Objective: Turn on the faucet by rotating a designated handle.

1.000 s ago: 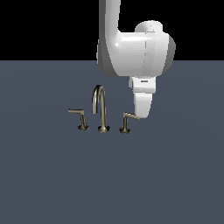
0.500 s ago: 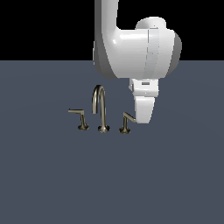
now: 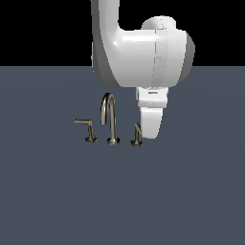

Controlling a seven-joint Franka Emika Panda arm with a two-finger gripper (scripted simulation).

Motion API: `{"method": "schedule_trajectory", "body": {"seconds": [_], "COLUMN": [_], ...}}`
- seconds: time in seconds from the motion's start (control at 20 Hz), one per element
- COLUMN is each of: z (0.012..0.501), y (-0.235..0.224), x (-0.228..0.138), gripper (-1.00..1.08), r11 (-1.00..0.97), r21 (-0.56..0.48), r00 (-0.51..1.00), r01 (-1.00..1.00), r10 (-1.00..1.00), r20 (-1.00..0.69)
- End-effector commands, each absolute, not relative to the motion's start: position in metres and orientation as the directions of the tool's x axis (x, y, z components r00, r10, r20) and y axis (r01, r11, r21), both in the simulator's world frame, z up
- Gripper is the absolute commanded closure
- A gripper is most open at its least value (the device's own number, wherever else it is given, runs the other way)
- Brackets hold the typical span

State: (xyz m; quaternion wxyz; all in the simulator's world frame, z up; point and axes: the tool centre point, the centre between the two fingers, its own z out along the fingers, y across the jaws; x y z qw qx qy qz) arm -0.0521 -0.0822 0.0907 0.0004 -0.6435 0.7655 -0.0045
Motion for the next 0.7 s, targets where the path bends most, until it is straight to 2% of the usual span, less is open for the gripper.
{"method": "schedule_trajectory", "body": {"seconds": [0.0, 0.05, 0.1, 0.65], "z": [0.091, 0.091, 0.091, 0.091], "y": [-0.054, -0.054, -0.076, -0.012], "x": [-0.058, -0.058, -0.055, -0.039], "gripper": [1.08, 1.08, 1.08, 1.08], "r11": [0.141, 0.141, 0.173, 0.141], "r21": [-0.001, -0.001, -0.006, 0.0], "r00": [-0.141, -0.141, -0.173, -0.141], "r01": [-0.99, -0.99, -0.985, -0.99], "r10": [-0.99, -0.99, -0.985, -0.99], "r20": [0.0, 0.0, 0.005, 0.0]}}
